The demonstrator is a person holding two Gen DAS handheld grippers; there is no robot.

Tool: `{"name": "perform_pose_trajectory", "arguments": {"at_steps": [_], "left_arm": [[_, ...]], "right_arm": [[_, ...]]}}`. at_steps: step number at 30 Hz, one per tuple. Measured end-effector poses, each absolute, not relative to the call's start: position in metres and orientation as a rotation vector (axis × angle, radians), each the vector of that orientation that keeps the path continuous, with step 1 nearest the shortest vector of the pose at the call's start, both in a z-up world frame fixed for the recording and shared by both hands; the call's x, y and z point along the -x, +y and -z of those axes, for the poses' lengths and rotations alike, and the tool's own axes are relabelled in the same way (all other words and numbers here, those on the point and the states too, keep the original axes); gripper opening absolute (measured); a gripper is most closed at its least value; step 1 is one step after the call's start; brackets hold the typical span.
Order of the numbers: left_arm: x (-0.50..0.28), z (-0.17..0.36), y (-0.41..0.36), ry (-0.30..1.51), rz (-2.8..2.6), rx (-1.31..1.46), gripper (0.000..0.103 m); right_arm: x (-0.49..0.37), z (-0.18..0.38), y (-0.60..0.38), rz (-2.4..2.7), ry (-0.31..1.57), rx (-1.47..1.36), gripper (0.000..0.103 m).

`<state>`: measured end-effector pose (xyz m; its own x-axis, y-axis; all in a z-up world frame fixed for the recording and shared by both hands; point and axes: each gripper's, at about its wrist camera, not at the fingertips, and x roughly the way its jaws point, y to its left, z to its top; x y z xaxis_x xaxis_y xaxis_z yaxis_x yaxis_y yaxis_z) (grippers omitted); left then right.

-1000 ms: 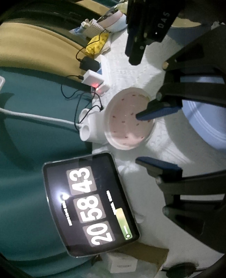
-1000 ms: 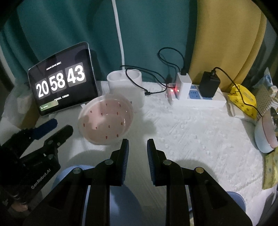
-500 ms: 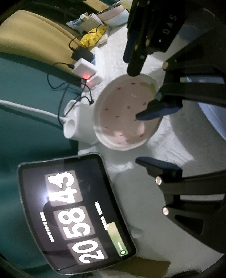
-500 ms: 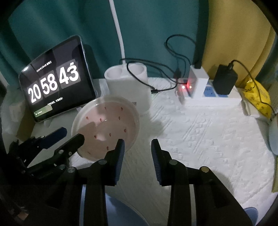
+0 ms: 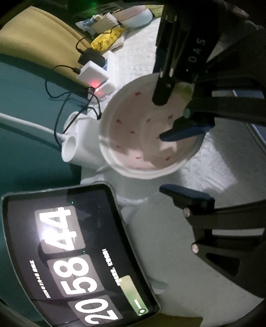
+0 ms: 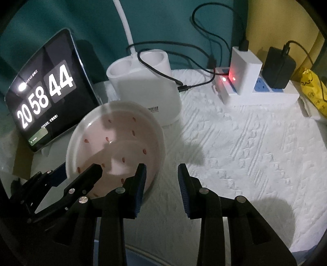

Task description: Organize plates and bowls

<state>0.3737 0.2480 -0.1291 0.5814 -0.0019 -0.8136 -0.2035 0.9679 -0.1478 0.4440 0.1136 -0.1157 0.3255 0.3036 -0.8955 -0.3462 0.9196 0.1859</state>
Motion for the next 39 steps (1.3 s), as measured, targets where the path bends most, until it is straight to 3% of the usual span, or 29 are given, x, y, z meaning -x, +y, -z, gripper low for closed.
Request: {"name": "perform_pose_trajectory", "arguments": {"at_steps": [3, 6, 10, 13, 39], "left_arm": [[-0.373, 0.132, 0.250, 0.951, -0.132, 0.247, 0.045], [-0.375, 0.136, 0.248, 0.963, -0.124, 0.244, 0.044], [-0.374, 0.135, 0.246, 0.960, -0.106, 0.239, 0.033], [-0.374, 0.134, 0.242, 0.956, -0.092, 0.226, 0.026], [-0.339, 0.094, 0.232, 0.854, -0.109, 0.201, 0.026]], "right_arm": [[-0.445, 0.121, 0.116, -0.431, 1.174, 0.036, 0.033], [-0.445, 0.126, 0.118, -0.436, 1.186, 0.029, 0.024], [-0.441, 0.126, 0.123, -0.459, 1.179, 0.043, 0.016], [-0.437, 0.125, 0.126, -0.456, 1.158, 0.066, 0.016], [-0.402, 0.078, 0.113, -0.477, 1.047, 0.086, 0.016]]}}
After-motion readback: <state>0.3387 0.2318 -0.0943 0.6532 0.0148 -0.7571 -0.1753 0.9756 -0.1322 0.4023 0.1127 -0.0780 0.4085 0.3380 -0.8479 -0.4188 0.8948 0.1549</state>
